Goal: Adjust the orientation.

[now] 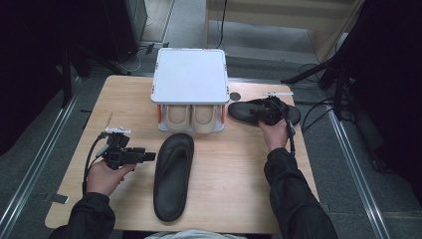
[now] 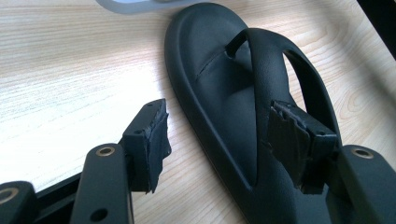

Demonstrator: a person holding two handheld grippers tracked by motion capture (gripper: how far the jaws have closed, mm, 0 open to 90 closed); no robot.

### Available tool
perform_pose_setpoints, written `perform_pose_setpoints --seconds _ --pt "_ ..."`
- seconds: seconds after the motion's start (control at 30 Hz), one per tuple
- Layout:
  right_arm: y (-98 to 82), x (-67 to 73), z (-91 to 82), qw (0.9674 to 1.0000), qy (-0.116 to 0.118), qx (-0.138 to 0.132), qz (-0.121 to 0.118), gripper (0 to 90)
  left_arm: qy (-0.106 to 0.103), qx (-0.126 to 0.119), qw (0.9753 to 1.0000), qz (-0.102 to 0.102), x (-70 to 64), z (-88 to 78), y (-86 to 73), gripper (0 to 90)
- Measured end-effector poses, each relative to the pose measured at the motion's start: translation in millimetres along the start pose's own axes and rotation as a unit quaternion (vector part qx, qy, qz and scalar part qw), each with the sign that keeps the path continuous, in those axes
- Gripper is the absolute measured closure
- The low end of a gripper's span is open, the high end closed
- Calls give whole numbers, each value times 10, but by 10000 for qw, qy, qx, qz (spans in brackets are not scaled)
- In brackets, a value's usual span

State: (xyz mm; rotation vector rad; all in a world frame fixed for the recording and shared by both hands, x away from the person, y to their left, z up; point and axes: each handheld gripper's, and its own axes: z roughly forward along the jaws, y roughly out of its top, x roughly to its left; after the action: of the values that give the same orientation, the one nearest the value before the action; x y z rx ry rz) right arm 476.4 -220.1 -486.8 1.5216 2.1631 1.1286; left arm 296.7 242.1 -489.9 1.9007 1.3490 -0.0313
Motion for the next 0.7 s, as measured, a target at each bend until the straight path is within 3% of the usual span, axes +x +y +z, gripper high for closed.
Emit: perform_pose_setpoints --seconds 0.1,0.4,0.7 --pt "27 9 114 9997 -98 222 8 900 34 -23 10000 -34 6 -27 -29 388" --pt "14 29 288 9987 -276 423 1 900 87 -42 9999 -57 31 -67 -69 388" --pt "-4 22 283 9987 -248 452 35 900 107 -54 9999 -119 84 -90 -56 390"
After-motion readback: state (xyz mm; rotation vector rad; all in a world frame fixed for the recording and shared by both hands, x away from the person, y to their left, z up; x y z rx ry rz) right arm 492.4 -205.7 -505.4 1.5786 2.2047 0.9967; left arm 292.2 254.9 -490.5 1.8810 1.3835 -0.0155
